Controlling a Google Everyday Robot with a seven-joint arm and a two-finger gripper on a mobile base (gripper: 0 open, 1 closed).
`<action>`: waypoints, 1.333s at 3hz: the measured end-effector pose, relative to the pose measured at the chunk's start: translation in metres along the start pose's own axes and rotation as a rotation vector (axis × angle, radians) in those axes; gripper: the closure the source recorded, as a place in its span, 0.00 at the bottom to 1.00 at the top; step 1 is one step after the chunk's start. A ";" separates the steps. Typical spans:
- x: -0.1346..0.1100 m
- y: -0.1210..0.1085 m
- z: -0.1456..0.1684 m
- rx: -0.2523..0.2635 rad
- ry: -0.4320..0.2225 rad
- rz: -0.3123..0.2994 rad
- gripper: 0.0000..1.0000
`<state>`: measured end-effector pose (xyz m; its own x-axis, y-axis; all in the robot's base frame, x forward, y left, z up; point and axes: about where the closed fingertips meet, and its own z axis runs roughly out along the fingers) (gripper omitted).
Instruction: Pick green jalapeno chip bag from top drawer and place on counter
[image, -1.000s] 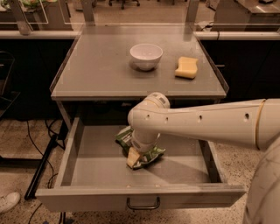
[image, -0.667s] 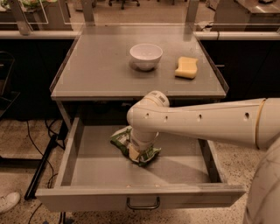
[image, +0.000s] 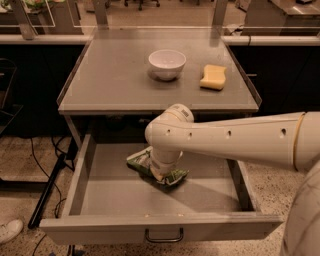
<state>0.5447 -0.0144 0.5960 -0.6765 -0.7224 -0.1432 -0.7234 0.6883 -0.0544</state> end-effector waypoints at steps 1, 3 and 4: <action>0.010 0.003 -0.018 0.025 -0.032 0.000 1.00; 0.021 -0.005 -0.104 0.120 -0.171 -0.029 1.00; 0.021 -0.005 -0.104 0.120 -0.171 -0.029 1.00</action>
Offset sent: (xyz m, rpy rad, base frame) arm -0.0216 -0.0234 0.0879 0.0521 -0.2037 0.0123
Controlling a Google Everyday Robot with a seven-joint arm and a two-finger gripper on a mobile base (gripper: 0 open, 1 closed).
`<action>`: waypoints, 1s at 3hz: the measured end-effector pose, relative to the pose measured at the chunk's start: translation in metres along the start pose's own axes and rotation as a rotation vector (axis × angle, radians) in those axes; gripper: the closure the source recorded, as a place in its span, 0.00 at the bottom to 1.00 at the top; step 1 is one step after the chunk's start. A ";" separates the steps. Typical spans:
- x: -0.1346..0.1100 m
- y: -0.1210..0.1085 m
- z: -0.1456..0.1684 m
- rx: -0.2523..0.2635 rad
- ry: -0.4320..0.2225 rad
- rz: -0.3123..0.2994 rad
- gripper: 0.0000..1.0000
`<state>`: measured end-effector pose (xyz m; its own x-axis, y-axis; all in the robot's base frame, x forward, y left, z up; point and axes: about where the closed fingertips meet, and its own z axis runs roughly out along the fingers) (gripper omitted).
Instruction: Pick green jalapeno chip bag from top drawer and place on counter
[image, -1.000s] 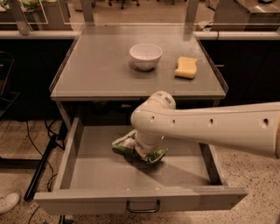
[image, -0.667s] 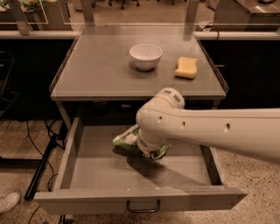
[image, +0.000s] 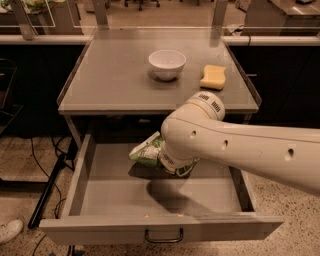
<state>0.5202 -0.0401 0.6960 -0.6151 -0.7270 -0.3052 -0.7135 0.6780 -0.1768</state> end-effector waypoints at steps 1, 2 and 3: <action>-0.004 -0.005 -0.024 -0.020 -0.035 -0.004 1.00; -0.012 -0.006 -0.079 -0.032 -0.097 -0.051 1.00; -0.012 -0.006 -0.079 -0.032 -0.097 -0.051 1.00</action>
Offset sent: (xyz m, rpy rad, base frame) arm -0.0240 -0.0084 0.1320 0.1080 -0.0853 0.1083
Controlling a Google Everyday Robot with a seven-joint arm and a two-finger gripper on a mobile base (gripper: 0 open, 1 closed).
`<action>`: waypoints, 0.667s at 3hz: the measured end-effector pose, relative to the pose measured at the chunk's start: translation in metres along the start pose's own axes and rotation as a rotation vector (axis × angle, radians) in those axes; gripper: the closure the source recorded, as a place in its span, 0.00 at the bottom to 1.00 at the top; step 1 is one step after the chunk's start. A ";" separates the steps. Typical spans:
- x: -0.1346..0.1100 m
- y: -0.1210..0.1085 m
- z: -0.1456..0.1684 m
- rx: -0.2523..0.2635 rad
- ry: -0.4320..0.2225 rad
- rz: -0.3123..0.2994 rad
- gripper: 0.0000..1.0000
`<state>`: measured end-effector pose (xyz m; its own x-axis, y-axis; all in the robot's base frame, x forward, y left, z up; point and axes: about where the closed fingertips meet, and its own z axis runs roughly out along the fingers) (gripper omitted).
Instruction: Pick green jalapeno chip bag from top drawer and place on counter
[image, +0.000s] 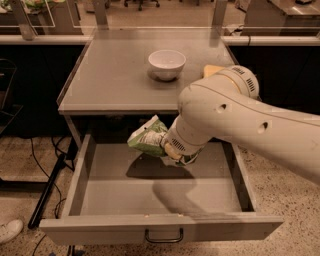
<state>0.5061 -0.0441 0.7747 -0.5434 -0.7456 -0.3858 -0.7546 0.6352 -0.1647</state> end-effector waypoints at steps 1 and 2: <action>-0.015 -0.008 -0.012 0.030 -0.031 -0.027 1.00; -0.041 0.003 -0.058 0.049 -0.088 -0.118 1.00</action>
Offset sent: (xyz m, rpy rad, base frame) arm 0.0038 0.0164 0.0673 -0.0056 -0.1270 0.1002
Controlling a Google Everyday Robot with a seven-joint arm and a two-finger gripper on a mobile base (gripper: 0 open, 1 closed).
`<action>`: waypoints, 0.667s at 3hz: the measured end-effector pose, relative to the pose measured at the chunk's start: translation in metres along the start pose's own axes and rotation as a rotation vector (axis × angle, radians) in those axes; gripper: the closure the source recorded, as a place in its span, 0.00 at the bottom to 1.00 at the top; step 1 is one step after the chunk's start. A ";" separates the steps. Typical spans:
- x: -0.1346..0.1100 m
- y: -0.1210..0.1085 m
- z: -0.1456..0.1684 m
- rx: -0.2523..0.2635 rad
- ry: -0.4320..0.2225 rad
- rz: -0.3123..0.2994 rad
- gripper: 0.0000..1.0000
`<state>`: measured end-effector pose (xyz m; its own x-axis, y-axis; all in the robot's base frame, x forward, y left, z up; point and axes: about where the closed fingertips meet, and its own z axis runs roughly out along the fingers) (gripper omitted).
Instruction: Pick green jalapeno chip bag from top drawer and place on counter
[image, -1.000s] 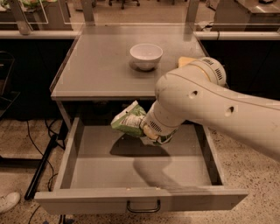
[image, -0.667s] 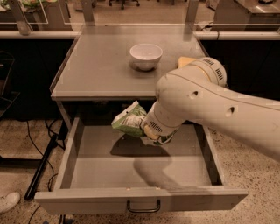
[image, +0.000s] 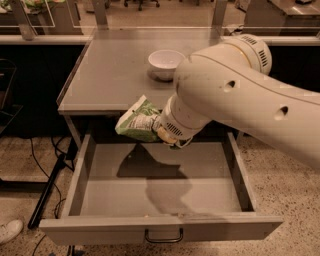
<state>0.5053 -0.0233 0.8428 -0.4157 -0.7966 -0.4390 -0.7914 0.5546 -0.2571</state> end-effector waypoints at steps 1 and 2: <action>0.000 0.000 0.000 0.000 -0.001 -0.002 1.00; -0.024 -0.021 0.009 0.010 -0.026 -0.014 1.00</action>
Offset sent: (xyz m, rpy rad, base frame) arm 0.0905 0.0253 0.0225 0.0326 -0.0721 0.0364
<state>0.5357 -0.0140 0.8513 -0.3923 -0.7978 -0.4578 -0.7924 0.5459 -0.2723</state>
